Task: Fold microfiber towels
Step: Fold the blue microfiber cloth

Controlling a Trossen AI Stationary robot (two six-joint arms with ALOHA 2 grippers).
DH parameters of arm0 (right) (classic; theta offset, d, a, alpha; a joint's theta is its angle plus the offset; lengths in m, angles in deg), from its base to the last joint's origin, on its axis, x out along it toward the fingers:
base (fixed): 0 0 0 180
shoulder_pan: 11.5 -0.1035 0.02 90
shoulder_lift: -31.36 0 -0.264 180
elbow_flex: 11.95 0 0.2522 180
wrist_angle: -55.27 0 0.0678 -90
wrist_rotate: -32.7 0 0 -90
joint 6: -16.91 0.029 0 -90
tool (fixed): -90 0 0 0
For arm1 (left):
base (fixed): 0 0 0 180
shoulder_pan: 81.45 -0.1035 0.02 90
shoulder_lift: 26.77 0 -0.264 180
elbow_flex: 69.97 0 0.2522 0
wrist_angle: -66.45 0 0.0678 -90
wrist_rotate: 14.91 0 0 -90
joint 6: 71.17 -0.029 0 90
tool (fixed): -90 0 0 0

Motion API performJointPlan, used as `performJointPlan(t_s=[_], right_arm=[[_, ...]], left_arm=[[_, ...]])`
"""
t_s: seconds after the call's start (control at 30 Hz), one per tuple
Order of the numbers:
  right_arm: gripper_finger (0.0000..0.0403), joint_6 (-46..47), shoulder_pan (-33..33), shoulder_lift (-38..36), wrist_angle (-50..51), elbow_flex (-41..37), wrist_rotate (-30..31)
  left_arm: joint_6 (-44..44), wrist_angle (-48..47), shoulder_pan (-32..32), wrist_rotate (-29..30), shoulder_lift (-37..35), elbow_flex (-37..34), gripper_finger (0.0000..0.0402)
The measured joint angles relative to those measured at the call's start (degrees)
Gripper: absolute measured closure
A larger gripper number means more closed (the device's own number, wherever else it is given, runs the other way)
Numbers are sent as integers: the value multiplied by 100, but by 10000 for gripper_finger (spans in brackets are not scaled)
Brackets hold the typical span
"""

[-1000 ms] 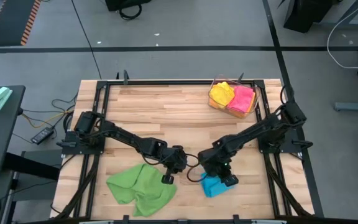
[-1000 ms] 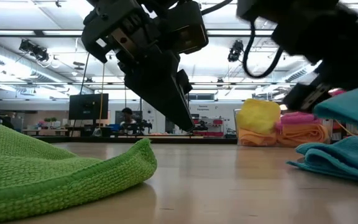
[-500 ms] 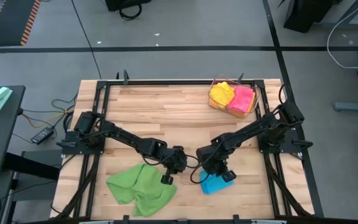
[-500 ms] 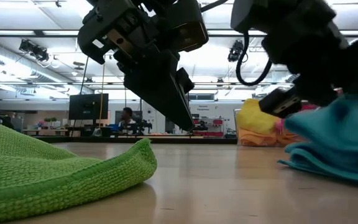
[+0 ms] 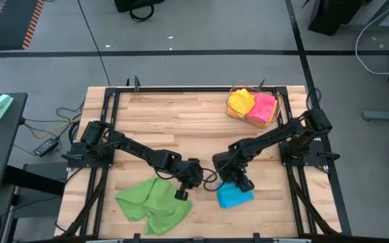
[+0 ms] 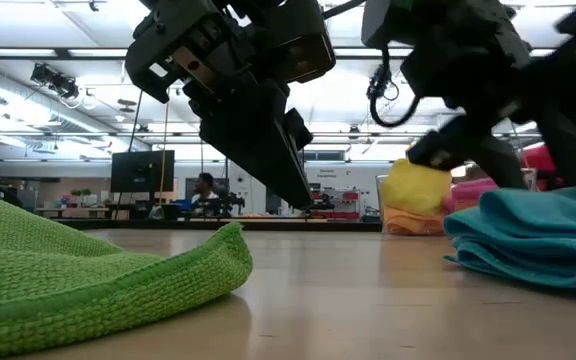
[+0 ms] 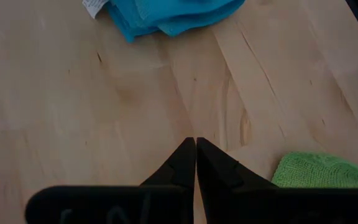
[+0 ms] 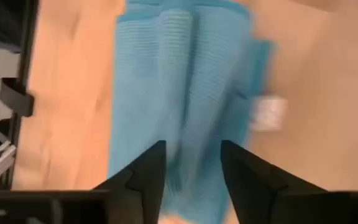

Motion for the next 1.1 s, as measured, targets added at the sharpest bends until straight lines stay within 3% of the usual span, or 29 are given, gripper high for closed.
performJointPlan(t_s=[0.13, 0.23, 0.33, 0.63, 0.77, 0.93, 1.1], right_arm=[[226, -22, 138, -206, 302, 121, 388], [222, 55, 226, -409, 271, 123, 277], [224, 60, 165, -555, -112, 126, -121], [248, -204, -671, -556, -1836, -410, -304], [259, 161, -692, -556, -2106, -849, -122], [274, 370, -630, -553, -2104, -1489, 539], [282, 680, -560, -553, -2191, -1510, 427]], left_arm=[[0, 32, 0, 0, 0, 4, 386], [4, 33, 1, 0, 0, 4, 387], [-23, 28, 53, 0, 0, 4, 383], [2, -55, 63, 0, 0, 4, 378], [2, -45, 66, 0, 0, 4, 385], [4, -37, 67, -2, 0, 4, 389], [4, -8, 66, 0, 0, 4, 381]])
